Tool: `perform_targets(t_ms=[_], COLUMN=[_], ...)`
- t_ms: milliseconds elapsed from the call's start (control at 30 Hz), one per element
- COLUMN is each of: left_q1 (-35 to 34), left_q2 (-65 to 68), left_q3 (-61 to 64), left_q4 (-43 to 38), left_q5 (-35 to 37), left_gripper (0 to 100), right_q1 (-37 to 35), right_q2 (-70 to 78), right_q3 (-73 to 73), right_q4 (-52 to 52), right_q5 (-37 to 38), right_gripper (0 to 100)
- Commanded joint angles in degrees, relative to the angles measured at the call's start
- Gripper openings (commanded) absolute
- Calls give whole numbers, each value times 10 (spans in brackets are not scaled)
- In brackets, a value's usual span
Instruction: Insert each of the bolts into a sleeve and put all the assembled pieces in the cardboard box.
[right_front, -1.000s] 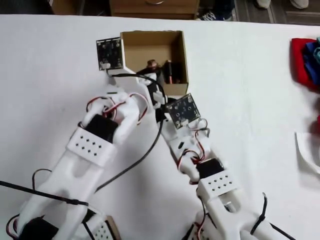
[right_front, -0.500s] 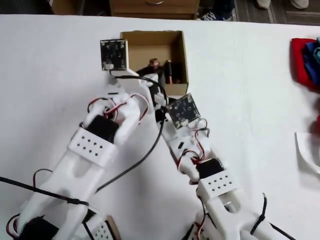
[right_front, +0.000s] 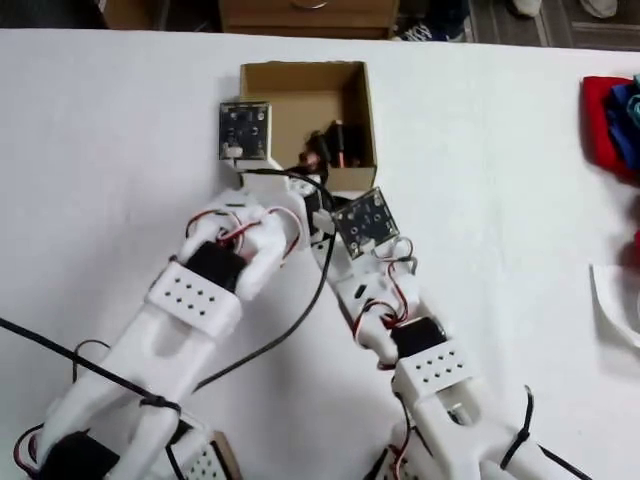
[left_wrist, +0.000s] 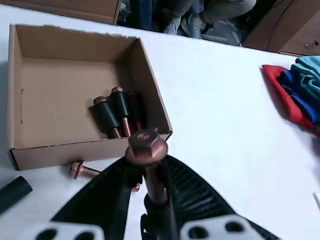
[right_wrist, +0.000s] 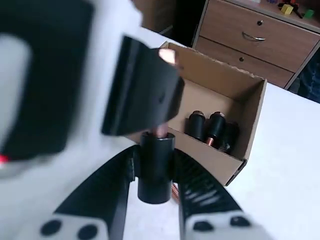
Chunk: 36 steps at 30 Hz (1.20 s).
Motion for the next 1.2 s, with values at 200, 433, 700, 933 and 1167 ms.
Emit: perform_targets(t_ms=[200,433,700,933,1167], left_q1=[0,0,-5,-5,-97], left_q2=[-7,-7,-7,-7,-7], left_q3=[-8,-21,-128,-210,-300], left_q4=[83,141,247,337,411], left_q5=[-3,-4,-2,-2,-4], left_gripper=[27,79,278,279,281], right_q1=[10,10,10,10,24], right_q2=[-23,-22,-23,-22,-19], right_q3=[-9,-9,-9,-9,-11], right_q4=[-12,-12,-12,-12,-12], right_q5=[-4,-4,-4,-4,-14], right_gripper=[24,24,24,24,24])
